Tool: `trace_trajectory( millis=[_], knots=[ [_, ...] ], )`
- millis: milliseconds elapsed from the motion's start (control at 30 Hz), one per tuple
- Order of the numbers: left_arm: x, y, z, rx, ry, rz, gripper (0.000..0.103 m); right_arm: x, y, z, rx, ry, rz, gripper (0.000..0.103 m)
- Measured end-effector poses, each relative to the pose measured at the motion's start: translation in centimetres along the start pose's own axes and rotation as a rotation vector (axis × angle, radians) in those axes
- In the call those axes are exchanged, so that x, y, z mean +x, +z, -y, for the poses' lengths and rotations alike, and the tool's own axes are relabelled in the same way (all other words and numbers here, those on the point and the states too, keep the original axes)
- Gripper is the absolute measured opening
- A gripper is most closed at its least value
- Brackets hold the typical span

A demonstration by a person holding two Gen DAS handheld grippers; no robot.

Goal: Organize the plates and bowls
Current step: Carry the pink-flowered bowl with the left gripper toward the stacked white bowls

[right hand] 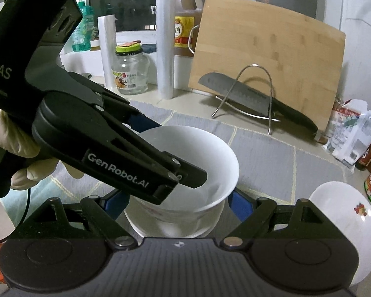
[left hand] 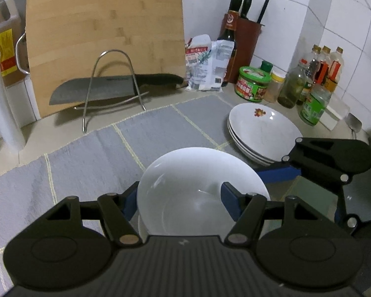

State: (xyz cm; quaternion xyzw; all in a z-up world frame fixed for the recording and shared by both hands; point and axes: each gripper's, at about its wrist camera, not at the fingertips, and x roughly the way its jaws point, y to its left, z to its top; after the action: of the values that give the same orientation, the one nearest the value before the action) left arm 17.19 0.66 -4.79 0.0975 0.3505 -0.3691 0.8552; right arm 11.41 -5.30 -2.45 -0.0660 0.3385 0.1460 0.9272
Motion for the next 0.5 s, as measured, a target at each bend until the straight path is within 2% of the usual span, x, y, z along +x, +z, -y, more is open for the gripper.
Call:
trace_trajectory(
  millis=[500],
  knots=[
    [0.49, -0.76, -0.01, 0.016, -0.018, -0.006, 0.068, 1.00, -0.96, 0.40, 0.023, 0.029, -0.043, 0.090]
  ],
)
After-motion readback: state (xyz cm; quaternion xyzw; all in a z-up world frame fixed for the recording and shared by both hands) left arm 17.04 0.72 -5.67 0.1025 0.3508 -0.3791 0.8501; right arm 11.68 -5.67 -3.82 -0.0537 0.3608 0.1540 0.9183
